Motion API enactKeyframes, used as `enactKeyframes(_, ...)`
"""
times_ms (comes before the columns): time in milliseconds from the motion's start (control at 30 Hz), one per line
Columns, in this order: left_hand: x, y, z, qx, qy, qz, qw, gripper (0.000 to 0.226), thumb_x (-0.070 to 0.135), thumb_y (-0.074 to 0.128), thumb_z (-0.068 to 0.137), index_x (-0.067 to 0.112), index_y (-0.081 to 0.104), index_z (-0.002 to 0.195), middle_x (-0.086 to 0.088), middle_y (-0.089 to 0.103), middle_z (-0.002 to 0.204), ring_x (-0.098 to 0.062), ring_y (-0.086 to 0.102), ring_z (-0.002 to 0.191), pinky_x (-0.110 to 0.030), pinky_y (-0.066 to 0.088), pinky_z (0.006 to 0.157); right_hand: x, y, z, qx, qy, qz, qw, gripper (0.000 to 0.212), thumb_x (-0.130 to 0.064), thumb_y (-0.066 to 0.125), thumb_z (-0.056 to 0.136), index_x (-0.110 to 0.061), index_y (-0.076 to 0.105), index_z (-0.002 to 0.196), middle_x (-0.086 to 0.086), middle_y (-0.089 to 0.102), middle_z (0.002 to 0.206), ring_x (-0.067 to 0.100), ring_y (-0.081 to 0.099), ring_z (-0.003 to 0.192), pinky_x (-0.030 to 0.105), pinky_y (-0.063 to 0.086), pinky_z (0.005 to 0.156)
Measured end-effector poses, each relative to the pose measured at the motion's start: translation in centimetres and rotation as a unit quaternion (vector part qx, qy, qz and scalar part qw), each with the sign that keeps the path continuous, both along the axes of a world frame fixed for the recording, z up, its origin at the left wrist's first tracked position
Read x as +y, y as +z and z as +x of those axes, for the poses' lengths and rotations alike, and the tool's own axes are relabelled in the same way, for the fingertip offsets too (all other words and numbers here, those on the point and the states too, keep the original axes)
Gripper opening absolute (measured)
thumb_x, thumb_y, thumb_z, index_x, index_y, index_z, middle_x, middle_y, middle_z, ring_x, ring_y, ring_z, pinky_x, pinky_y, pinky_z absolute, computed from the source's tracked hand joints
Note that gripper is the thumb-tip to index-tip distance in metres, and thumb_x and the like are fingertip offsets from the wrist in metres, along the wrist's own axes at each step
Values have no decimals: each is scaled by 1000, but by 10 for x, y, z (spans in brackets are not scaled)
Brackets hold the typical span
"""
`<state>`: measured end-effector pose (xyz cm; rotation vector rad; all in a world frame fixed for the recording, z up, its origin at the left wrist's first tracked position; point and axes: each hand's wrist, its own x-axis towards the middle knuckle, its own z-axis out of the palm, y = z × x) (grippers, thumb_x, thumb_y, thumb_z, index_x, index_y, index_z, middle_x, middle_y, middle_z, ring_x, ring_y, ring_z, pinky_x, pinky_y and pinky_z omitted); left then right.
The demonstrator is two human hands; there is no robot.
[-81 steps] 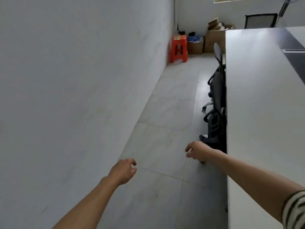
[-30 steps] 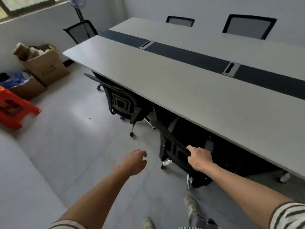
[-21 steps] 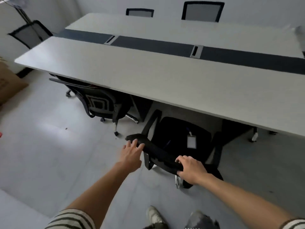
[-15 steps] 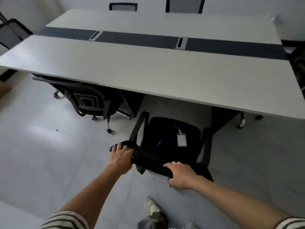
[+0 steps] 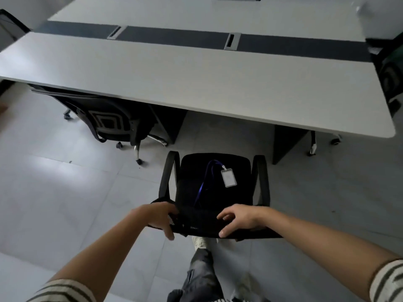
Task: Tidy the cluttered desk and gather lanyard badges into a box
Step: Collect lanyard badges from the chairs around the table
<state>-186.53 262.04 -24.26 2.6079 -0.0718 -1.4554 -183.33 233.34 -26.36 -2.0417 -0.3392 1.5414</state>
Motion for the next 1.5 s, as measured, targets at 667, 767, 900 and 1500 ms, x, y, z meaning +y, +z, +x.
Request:
enactKeyframes(667,95,-206,220,-137,269,40,952,44,32,49,92,15,40,132,-14,44,124,-37,48,115,-44,42,90,35,-213,214,-89,-263,-250,928,36,-32,68,85,-21,61,119,5,63,118,25,60,105,30,47,81)
enactKeyframes(767,100,-241,227,-171,293,21,941,48,35,44,93,17,32,136,-16,44,124,-40,48,112,-46,40,88,40,-245,232,-122,-263,-277,916,36,-30,64,86,-21,59,121,7,64,119,28,61,103,28,43,74)
enactKeyframes(900,88,-292,223,-216,342,-1,914,62,38,37,99,24,7,151,-15,45,127,-42,56,100,-39,37,72,50,-309,248,-138,-267,-308,902,49,-34,64,87,-19,48,131,11,61,120,32,60,104,33,48,75)
enactKeyframes(1500,80,-314,232,-283,302,14,910,62,39,36,99,24,9,152,-10,42,123,-35,54,98,-40,43,71,66,-334,226,-173,-266,-266,910,21,-18,47,94,-24,58,111,9,67,108,31,63,91,33,46,66)
